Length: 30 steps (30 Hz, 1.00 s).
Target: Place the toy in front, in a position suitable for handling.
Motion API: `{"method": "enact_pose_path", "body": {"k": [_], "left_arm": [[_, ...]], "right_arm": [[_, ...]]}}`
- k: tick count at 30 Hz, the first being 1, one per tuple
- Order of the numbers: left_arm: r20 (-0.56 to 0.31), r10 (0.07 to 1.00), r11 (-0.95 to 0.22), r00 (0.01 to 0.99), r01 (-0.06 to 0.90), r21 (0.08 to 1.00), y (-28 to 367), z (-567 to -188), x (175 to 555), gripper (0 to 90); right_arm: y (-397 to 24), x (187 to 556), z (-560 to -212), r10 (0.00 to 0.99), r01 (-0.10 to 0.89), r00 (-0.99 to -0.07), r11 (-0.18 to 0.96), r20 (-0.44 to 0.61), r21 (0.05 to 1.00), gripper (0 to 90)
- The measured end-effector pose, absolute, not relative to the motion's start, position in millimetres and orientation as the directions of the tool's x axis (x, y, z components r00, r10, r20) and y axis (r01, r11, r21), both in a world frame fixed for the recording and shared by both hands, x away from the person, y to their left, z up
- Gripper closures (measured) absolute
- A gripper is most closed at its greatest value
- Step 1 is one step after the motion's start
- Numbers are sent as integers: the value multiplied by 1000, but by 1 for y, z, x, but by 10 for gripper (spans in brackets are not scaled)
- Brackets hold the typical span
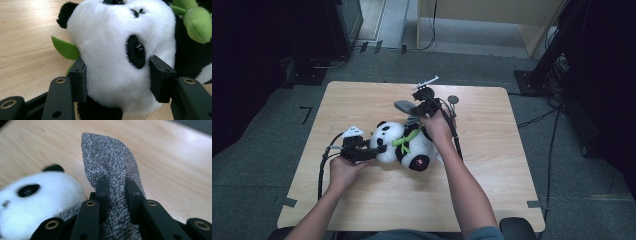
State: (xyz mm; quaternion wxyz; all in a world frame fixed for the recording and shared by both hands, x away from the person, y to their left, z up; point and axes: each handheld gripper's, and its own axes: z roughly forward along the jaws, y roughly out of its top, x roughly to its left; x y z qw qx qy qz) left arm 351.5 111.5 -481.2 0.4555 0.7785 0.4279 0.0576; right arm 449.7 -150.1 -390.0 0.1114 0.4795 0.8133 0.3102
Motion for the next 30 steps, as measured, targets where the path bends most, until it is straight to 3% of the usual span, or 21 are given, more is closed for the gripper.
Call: {"method": "enact_pose_path", "body": {"k": [13,25,30], "left_arm": [[-312,712,-199,629,607,769,114,-480,353,417],[-307,732,-188,608,615,766,114,-477,353,417],[-317,732,-186,603,624,759,115,-480,354,417]], "right_arm": [[-123,406,-350,747,577,-652,377,131,725,770],[-71,383,-391,652,548,-748,503,122,669,769],[-68,379,-404,638,513,-766,532,79,673,772]]}}
